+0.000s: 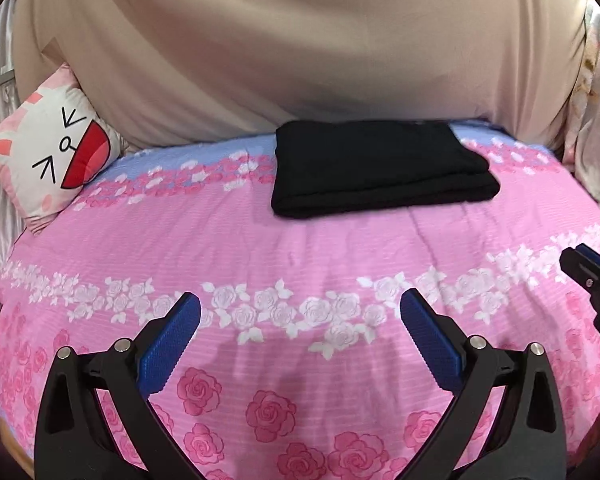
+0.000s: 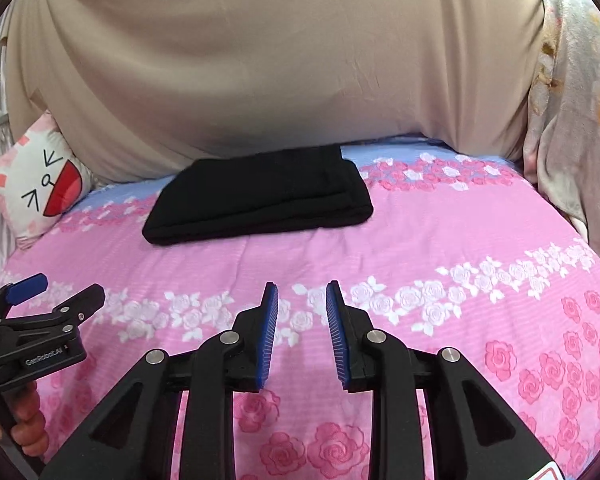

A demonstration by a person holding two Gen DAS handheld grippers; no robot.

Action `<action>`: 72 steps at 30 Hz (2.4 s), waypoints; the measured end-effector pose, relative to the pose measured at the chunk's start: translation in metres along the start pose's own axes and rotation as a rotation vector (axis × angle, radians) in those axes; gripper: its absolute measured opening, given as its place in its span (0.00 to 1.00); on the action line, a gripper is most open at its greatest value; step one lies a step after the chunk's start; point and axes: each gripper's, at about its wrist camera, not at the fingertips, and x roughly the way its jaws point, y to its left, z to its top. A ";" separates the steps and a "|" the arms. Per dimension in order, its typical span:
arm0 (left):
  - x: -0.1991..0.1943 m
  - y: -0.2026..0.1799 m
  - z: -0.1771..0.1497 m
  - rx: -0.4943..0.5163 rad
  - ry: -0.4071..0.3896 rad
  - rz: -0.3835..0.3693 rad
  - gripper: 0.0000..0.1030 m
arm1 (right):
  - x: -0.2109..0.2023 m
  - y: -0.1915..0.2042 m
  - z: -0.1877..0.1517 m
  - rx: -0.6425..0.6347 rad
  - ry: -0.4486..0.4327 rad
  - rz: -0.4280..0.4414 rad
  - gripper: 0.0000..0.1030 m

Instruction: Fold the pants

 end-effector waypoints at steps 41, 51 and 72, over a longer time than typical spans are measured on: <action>0.013 -0.003 -0.001 0.001 0.064 -0.015 0.95 | 0.013 0.004 -0.010 -0.009 0.055 -0.005 0.30; 0.013 -0.007 -0.003 0.019 0.062 -0.002 0.95 | 0.015 0.005 -0.012 -0.008 0.059 -0.010 0.30; 0.021 -0.008 -0.008 0.005 0.087 0.007 0.95 | 0.019 0.005 -0.014 -0.020 0.076 -0.008 0.31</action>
